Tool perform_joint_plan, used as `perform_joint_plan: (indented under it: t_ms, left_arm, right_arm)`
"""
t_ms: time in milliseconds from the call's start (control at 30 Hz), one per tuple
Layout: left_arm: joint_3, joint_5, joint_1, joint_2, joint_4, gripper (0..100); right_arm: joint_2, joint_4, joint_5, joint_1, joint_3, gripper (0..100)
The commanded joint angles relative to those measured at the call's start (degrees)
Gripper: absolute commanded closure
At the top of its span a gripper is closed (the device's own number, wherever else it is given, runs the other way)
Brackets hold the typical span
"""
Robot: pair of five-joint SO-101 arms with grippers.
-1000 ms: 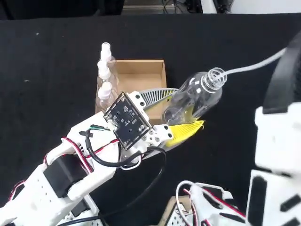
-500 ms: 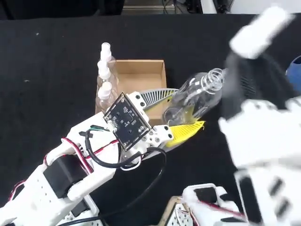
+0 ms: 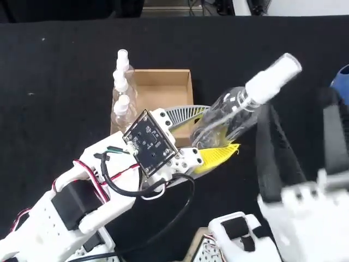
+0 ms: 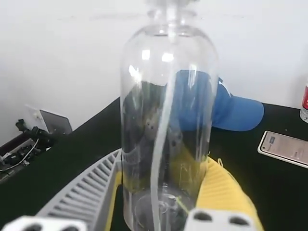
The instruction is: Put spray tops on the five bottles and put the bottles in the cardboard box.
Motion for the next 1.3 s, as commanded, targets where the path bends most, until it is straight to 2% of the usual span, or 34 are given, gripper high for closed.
perform_joint_plan:
  t_ms: [0,133,333,500,733,1033,1100,1167,1267]
  left_arm:
    - [-0.92,-0.44,0.48,-0.97,-1.41,97]
    - [-0.92,-0.44,0.48,-0.97,-1.49,97]
    - [-0.92,-0.44,0.48,-0.97,-1.49,97]
    - [-0.92,-0.44,0.66,-0.88,-1.49,97]
    - [-0.84,-0.44,0.40,-0.88,-1.05,97]
    - [0.92,-0.62,0.31,-0.88,-1.49,97]
    - [1.63,-2.46,0.31,-0.88,-1.49,97]
    - [1.80,-5.36,0.57,-0.88,-1.49,97]
    - [1.45,-6.42,0.92,-0.88,-1.49,97]
  right_arm:
    - [-0.48,-0.44,0.88,-0.44,1.36,73.4]
    - [0.31,2.73,0.88,-0.70,8.84,73.4]
    - [-1.45,1.49,0.62,-0.79,18.86,73.0]
    - [-5.14,-2.64,0.62,-1.14,25.36,73.0]
    - [-11.91,-9.14,0.62,-7.30,38.20,73.1]
    - [-19.74,-15.03,0.62,-7.38,49.63,73.4]
    - [-19.74,-15.12,0.62,-7.38,50.42,73.5]
    - [-19.74,-15.30,0.62,-7.30,50.42,78.6]
    - [-20.09,-17.58,1.05,-7.03,50.33,98.0]
